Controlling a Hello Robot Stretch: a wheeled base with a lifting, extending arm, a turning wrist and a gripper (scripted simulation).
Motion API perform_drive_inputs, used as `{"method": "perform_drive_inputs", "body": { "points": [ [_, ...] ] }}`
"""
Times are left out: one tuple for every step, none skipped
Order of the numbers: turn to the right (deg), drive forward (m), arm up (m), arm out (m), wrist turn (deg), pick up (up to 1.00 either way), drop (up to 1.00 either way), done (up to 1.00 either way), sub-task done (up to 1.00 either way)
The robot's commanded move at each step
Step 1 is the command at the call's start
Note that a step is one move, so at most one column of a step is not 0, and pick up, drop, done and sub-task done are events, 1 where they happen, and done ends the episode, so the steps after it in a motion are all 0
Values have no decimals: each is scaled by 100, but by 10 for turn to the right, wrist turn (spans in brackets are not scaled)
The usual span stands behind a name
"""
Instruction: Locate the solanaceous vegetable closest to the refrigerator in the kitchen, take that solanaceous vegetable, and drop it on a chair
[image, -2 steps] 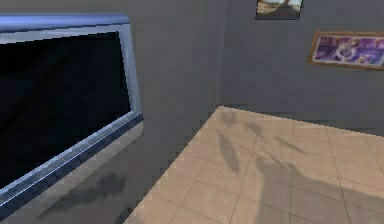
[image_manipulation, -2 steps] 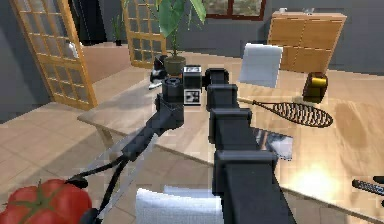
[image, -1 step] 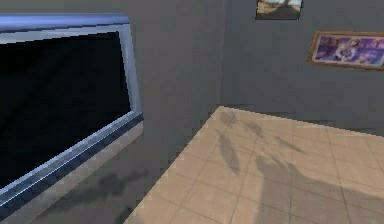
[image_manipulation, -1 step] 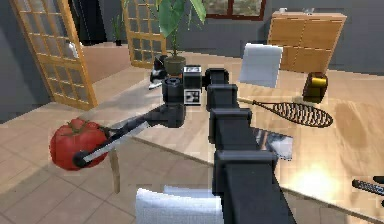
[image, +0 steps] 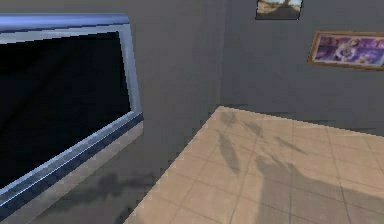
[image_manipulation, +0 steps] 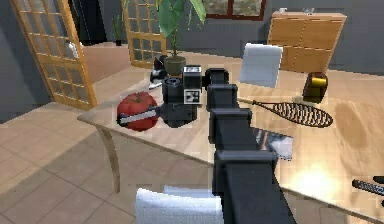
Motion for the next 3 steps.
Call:
{"method": "perform_drive_inputs", "body": {
  "points": [
    [0, 0, 0, 0, 450, 0, 0, 0, 0],
    [0, 0, -30, 0, 0, 0, 0, 0, 0],
    [0, 0, -50, 0, 0, 0, 0, 0, 0]
  ]
}}
